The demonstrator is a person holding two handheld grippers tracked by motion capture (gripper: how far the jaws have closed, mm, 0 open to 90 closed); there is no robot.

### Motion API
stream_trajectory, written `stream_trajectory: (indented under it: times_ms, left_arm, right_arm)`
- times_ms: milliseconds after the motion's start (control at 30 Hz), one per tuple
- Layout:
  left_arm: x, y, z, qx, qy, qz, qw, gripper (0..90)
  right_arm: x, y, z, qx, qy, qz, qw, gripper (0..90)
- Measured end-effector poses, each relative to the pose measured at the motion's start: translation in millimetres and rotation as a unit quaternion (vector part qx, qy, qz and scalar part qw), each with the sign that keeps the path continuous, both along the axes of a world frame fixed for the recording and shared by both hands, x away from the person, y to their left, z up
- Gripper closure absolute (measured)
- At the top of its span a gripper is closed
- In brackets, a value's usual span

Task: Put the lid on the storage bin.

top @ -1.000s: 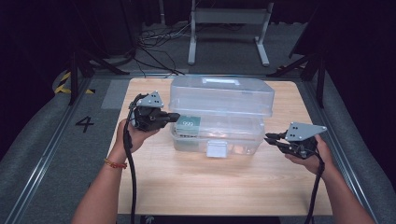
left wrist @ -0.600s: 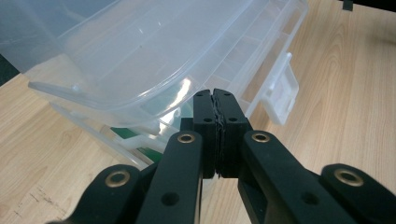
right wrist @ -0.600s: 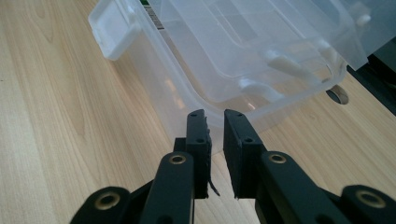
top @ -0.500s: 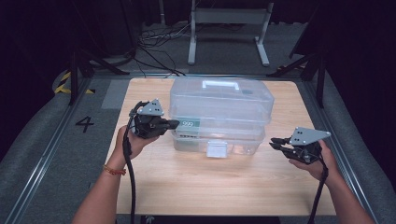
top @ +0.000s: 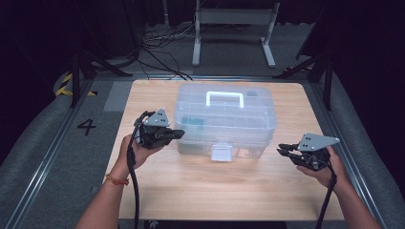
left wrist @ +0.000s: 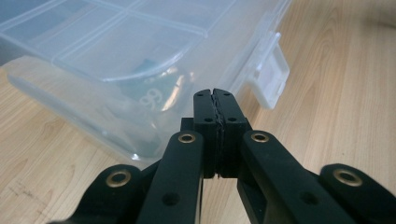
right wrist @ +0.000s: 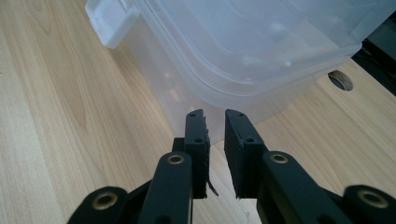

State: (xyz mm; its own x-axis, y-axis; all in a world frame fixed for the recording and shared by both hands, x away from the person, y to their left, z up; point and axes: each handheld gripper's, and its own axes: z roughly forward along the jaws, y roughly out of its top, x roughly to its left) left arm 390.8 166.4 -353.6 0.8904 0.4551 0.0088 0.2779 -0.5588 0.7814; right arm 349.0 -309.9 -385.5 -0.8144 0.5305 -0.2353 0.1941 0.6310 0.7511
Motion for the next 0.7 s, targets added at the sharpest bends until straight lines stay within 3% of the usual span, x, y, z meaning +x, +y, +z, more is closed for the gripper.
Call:
stream_trajectory:
  times_ms: [133,300,467,633,700]
  left_arm:
    - [-5.7,3.6,-0.6,0.015,-0.011,0.008,0.9998,87.4]
    - [-21.0,11.2,-5.8,0.044,-0.036,0.022,0.9981,79.1]
    - [-34.1,19.6,-13.0,0.082,-0.06,0.037,0.9941,71.2]
    - [-42.3,27.3,-17.4,0.103,-0.062,0.05,0.9915,57.2]
    - [-48.2,31.8,-22.3,0.123,-0.064,0.057,0.9888,54.5]
  right_arm:
    - [-1.1,0.4,1.5,0.003,0.0,0.003,1.0,79.0]
    - [-3.6,-2.1,2.6,0.002,-0.003,0.0,1.0,76.4]
    - [-7.1,-6.9,2.7,0.0,-0.001,-0.005,1.0,75.2]
    - [-10.5,-14.7,1.3,-0.003,0.004,-0.017,0.9999,71.3]
    - [-11.8,-18.9,-0.5,-0.003,0.005,-0.018,0.9998,70.6]
